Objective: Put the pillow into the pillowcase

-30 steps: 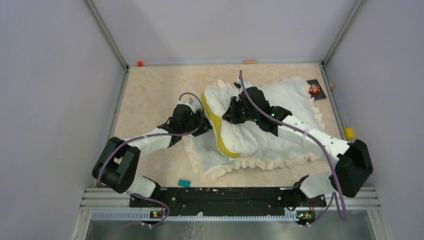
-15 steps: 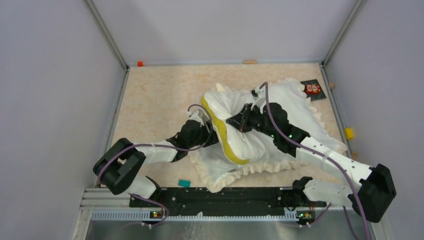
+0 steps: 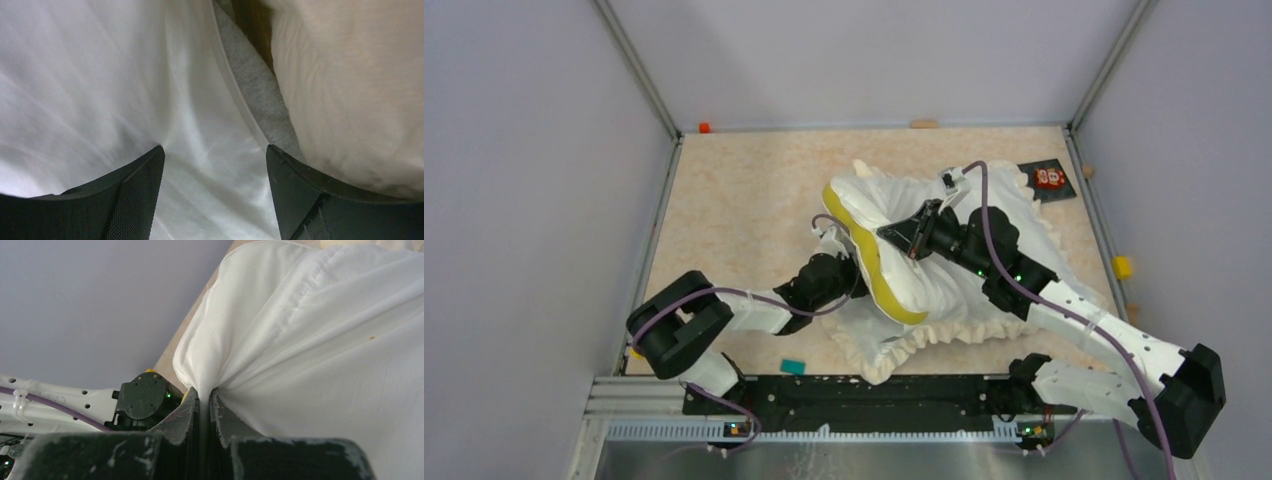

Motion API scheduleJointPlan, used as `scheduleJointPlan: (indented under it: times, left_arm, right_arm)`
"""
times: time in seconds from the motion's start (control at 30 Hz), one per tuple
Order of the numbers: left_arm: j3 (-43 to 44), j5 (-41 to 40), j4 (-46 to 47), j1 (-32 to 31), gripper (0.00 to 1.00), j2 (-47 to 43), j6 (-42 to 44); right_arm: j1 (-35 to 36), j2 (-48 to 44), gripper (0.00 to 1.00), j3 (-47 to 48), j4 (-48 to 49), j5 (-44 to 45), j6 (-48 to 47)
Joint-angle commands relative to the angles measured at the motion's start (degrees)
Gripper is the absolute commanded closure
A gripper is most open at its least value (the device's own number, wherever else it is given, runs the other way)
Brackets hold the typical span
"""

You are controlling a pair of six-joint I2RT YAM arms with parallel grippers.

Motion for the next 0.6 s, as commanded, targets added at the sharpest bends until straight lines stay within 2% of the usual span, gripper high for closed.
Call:
scheduleJointPlan:
  times: [0.0, 0.07, 0.2, 0.33, 0.37, 0.43, 0.57]
  left_arm:
    - [3.6, 2.1, 0.4, -3.2, 0.22, 3.6, -1.5]
    - [4.5, 1.4, -0.9, -4.1, 0.25, 5.7, -2.9]
    - [5.0, 2.5, 1.8, -4.4, 0.46, 8.2, -5.8]
    - [4.0, 1.4, 1.5, -4.4, 0.91, 6.5, -6.3]
    - [3.5, 0.5, 0.7, -4.4, 0.96, 5.3, -6.2]
    - [2.4, -1.7, -2.1, -4.4, 1.0, 2.2, -5.7]
    - [-0.8, -5.3, -8.6, -4.1, 1.0, -5.2, -4.5]
  right_arm:
    - [0.3, -2.5, 1.0, 2.6, 11.5, -3.4, 1.7]
    - [0.3, -2.7, 1.0, 2.9, 11.6, -3.1, 1.6]
    - [0.3, -3.4, 1.0, 4.1, 10.0, -2.0, 0.6]
    - [0.4, -3.8, 1.0, 5.4, 5.2, 0.3, -1.8]
    - [0.3, -3.9, 1.0, 5.6, 3.7, 1.0, -2.7]
    - [0.3, -4.3, 1.0, 6.0, 0.1, 3.3, -4.9]
    - [0.3, -5.0, 1.0, 6.2, -6.5, 9.6, -8.8]
